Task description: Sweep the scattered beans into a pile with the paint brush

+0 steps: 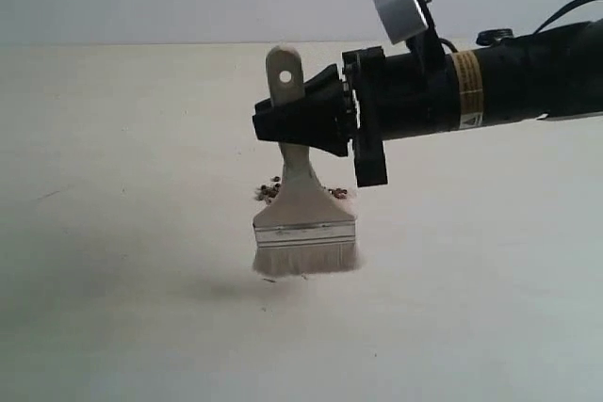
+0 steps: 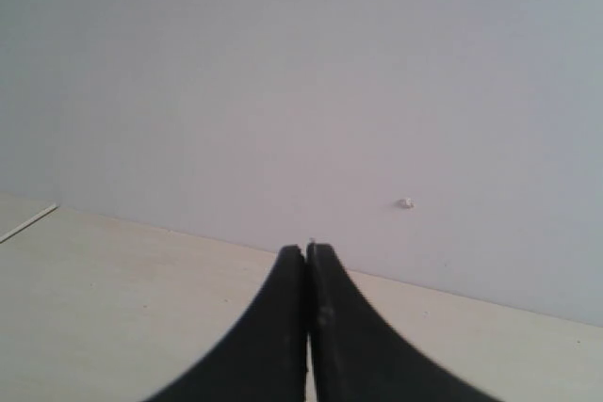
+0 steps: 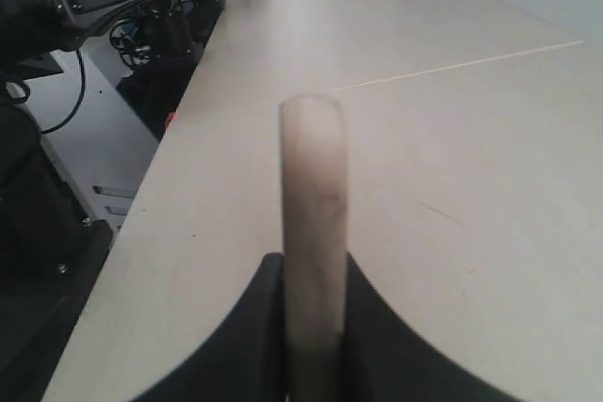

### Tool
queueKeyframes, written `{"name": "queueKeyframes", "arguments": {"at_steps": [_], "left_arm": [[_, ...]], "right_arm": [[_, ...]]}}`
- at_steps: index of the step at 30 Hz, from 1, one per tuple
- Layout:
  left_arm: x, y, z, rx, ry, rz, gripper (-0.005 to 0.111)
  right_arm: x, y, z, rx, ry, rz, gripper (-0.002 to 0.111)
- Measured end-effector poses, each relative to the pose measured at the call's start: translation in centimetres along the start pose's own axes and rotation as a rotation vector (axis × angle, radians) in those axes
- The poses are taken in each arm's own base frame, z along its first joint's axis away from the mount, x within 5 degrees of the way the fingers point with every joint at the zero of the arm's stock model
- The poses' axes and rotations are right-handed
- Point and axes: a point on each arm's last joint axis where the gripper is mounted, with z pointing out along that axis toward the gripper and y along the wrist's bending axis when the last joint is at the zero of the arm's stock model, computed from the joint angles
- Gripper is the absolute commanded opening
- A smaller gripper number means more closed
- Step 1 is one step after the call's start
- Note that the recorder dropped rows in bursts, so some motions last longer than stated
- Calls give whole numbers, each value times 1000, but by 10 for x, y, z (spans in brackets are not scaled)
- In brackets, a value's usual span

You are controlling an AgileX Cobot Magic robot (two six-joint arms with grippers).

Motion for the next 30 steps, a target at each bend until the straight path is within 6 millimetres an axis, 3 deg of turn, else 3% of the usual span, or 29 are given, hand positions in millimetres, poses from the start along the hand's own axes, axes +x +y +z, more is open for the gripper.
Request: {"name": "queueKeyframes", "arguments": {"at_steps": [16, 30], "left_arm": [[0, 0, 0, 0, 0, 0, 0], [0, 0, 0, 0, 0, 0, 0]], "right_arm": [[54, -21, 16, 24, -11, 34, 0], [42, -48, 21, 120, 34, -90, 0]]}}
